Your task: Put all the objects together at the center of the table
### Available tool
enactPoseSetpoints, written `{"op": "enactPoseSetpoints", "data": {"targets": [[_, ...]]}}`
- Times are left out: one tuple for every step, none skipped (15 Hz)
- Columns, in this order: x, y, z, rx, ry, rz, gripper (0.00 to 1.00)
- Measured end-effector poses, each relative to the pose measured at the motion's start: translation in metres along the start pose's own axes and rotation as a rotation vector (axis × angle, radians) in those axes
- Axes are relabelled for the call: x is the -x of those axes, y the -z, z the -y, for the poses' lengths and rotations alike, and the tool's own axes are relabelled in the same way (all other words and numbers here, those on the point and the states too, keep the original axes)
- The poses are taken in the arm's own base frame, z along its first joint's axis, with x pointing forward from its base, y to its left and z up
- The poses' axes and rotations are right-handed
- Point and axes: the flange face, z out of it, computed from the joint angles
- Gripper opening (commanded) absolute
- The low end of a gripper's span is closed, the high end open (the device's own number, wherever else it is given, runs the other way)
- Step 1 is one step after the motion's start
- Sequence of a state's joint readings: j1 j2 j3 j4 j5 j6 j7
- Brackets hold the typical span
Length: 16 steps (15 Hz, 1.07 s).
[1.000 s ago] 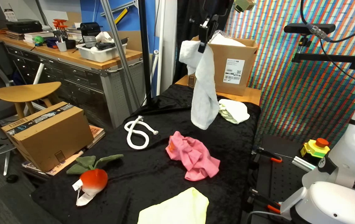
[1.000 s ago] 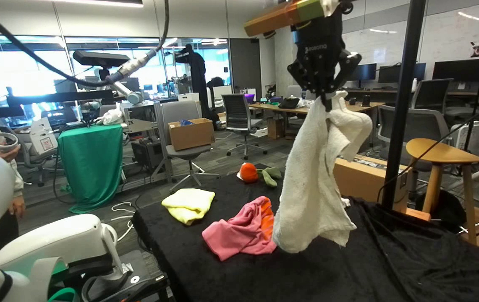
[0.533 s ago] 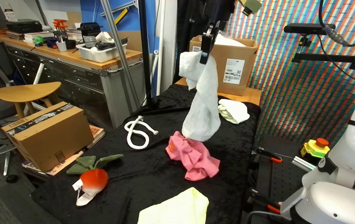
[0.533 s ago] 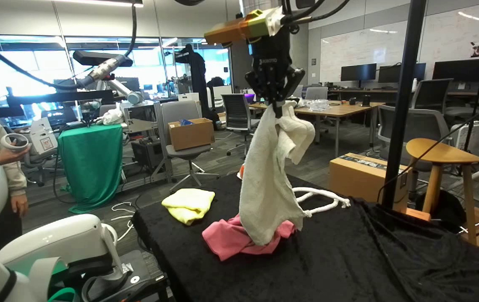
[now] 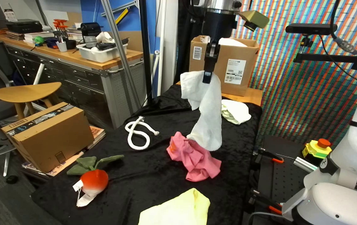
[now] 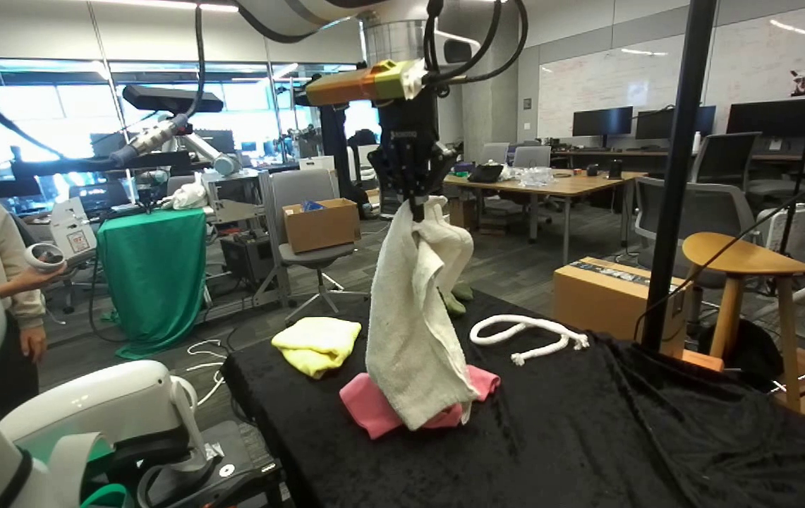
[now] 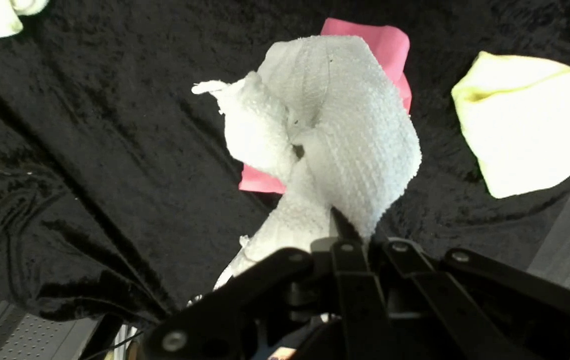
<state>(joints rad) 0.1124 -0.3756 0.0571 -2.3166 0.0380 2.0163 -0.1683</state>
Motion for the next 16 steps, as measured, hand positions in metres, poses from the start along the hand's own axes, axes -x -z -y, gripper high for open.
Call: {"op": "enactPoseSetpoints", "data": {"targets": [[0.001, -0.007, 0.008, 0.001, 0.009, 0.013, 0.03], [0.001, -0.015, 0.015, 0.002, 0.015, 0.024, 0.03], [0.001, -0.023, 0.02, 0.002, 0.02, 0.038, 0.02], [0.001, -0.03, 0.024, 0.002, 0.019, 0.051, 0.02], [-0.001, -0.037, 0.028, 0.003, 0.008, 0.054, 0.03], [-0.004, -0.044, 0.03, 0.005, -0.005, 0.054, 0.02], [-0.008, -0.052, 0.033, 0.005, -0.017, 0.056, 0.02], [-0.011, -0.059, 0.035, 0.005, -0.029, 0.058, 0.03], [-0.015, -0.068, 0.036, 0.004, -0.041, 0.06, 0.03], [-0.018, -0.076, 0.036, 0.002, -0.054, 0.061, 0.03], [-0.022, -0.085, 0.035, 0.001, -0.069, 0.062, 0.03], [-0.026, -0.093, 0.033, 0.002, -0.085, 0.063, 0.03], [-0.029, -0.102, 0.029, 0.006, -0.103, 0.066, 0.03], [-0.032, -0.111, 0.026, 0.011, -0.122, 0.071, 0.03], [-0.035, -0.119, 0.021, 0.017, -0.141, 0.078, 0.03], [-0.037, -0.127, 0.016, 0.023, -0.158, 0.09, 0.03]]}}
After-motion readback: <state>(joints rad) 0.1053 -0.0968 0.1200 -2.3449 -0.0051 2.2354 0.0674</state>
